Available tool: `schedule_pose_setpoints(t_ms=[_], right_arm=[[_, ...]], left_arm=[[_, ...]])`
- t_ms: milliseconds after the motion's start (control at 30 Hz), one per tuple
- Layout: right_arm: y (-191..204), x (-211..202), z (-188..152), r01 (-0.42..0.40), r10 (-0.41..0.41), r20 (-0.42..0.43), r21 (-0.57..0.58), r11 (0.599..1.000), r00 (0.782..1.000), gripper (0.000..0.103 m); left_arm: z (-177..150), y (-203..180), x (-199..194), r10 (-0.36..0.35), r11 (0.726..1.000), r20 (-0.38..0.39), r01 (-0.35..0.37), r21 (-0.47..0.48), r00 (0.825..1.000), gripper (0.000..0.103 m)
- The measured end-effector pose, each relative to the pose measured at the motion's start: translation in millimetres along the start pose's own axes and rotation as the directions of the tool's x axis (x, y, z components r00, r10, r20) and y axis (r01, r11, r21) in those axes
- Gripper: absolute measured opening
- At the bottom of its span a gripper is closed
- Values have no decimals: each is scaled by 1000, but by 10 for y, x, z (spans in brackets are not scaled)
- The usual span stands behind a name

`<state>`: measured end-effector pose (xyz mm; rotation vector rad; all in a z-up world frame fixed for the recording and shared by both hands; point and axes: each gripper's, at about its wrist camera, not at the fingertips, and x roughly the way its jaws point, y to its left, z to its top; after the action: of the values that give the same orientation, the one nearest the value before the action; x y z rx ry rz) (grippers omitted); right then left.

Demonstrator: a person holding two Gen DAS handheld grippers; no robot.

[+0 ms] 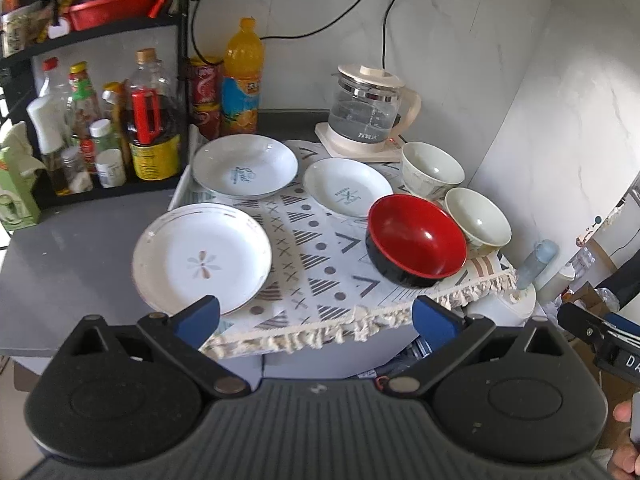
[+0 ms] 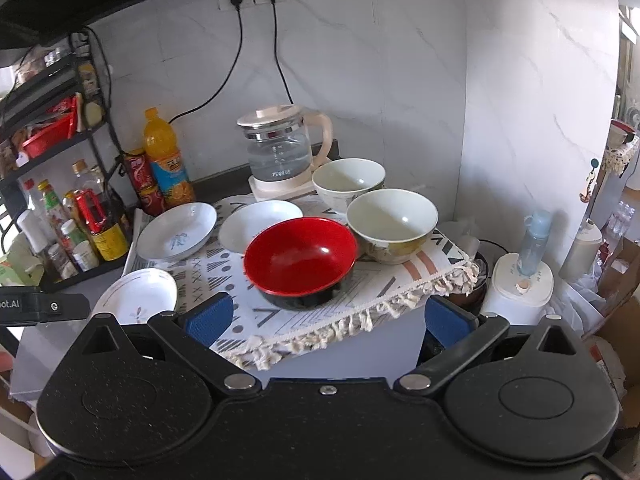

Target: Organize plates and bowls

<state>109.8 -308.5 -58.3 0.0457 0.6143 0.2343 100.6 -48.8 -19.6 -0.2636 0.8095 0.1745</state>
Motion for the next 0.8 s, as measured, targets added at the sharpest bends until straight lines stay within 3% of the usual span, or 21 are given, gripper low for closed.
schedule_pose_setpoints(t_ms=[367, 533, 800], right_arm=[[-282, 703, 342, 44, -44, -62, -4, 999, 997, 102], [-470, 1057, 475, 73, -70, -92, 36, 997, 993, 101], [-743, 1525, 655, 108, -96, -128, 92, 990, 987, 92]], left_arm=[[460, -399, 809, -62, 998, -57, 61, -13, 996, 100], [674, -638, 1194, -91, 995, -89, 94, 23, 992, 99], [1004, -1029, 1812, -151, 985, -159, 162, 60, 976, 87]])
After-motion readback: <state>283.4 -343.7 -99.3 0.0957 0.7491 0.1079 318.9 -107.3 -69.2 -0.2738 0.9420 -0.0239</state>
